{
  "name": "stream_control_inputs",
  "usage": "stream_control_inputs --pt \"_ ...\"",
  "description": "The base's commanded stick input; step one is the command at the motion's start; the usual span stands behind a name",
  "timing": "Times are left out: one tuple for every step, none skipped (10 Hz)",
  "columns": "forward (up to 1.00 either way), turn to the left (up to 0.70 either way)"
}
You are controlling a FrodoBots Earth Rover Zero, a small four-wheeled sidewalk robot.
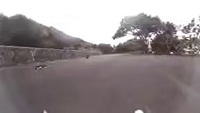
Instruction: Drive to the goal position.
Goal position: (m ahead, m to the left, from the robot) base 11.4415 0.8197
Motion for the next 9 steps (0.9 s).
stream_control_inputs --pt "0.50 0.00" --pt "0.50 0.00" --pt "0.50 0.00" --pt "0.50 0.00" --pt "0.50 0.00" --pt "0.50 0.00" --pt "0.50 0.00" --pt "0.50 0.00" --pt "0.50 0.00"
